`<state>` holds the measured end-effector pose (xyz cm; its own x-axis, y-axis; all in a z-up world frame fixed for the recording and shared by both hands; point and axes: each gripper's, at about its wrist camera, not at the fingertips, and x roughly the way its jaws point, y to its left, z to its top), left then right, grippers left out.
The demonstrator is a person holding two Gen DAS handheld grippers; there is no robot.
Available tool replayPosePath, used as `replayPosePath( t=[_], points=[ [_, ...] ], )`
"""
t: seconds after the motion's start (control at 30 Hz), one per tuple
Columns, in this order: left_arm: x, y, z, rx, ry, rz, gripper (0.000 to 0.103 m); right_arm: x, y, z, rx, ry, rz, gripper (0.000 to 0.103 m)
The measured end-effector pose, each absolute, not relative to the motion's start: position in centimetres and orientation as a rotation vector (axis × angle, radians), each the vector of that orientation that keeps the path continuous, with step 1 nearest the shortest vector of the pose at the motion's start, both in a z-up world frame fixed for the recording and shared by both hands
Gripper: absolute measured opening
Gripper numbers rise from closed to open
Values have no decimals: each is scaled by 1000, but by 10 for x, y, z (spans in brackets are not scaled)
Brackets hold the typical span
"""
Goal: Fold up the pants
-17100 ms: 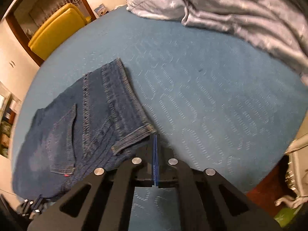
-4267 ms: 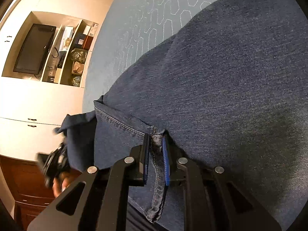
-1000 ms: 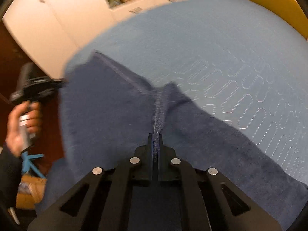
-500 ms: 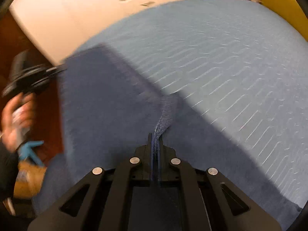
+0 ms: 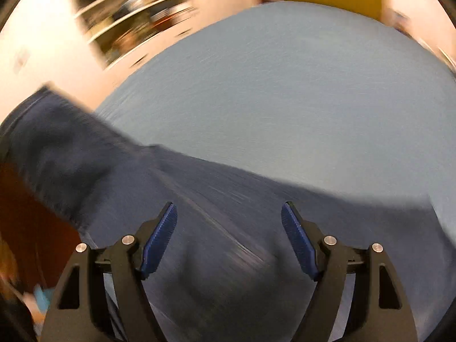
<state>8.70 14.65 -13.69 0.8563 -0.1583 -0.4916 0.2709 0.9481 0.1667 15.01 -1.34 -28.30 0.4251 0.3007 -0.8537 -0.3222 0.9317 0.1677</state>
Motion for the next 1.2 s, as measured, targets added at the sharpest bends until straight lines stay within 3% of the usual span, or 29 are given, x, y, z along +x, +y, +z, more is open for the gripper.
replayPosePath(
  t=[0.1,0.2,0.43,0.67,0.7,0.73,0.77,0.87,0.97,1.03,1.17,1.2],
  points=[
    [73,66,-208,443,578,-382,6,139,-92,-290,186,1103,283,74],
    [82,57,-249,475,675,-360,6,128,-126,-302,262,1127,251,74],
    [107,120,-226,237,696,-204,7,146,-98,-322,387,1249,439,74],
    [86,87,-238,419,690,-376,11,163,-46,-345,478,1310,508,75],
    [81,84,-242,435,684,-383,27,165,-46,-344,492,1309,513,76],
    [79,80,-246,438,681,-392,59,166,-46,-344,498,1311,518,76],
    [75,77,-248,453,655,-383,67,169,-40,-345,476,1314,514,76],
    [56,63,-259,583,583,-369,67,172,-30,-334,390,1301,499,76],
    [45,48,-270,694,535,-348,60,171,-24,-328,319,1286,500,74],
    [49,44,-281,733,582,-345,50,172,-19,-326,306,1284,506,66],
    [51,34,-286,716,607,-323,46,177,-5,-332,239,1289,486,48],
    [60,32,-286,710,615,-313,41,176,-1,-332,217,1282,489,39]
  ],
)
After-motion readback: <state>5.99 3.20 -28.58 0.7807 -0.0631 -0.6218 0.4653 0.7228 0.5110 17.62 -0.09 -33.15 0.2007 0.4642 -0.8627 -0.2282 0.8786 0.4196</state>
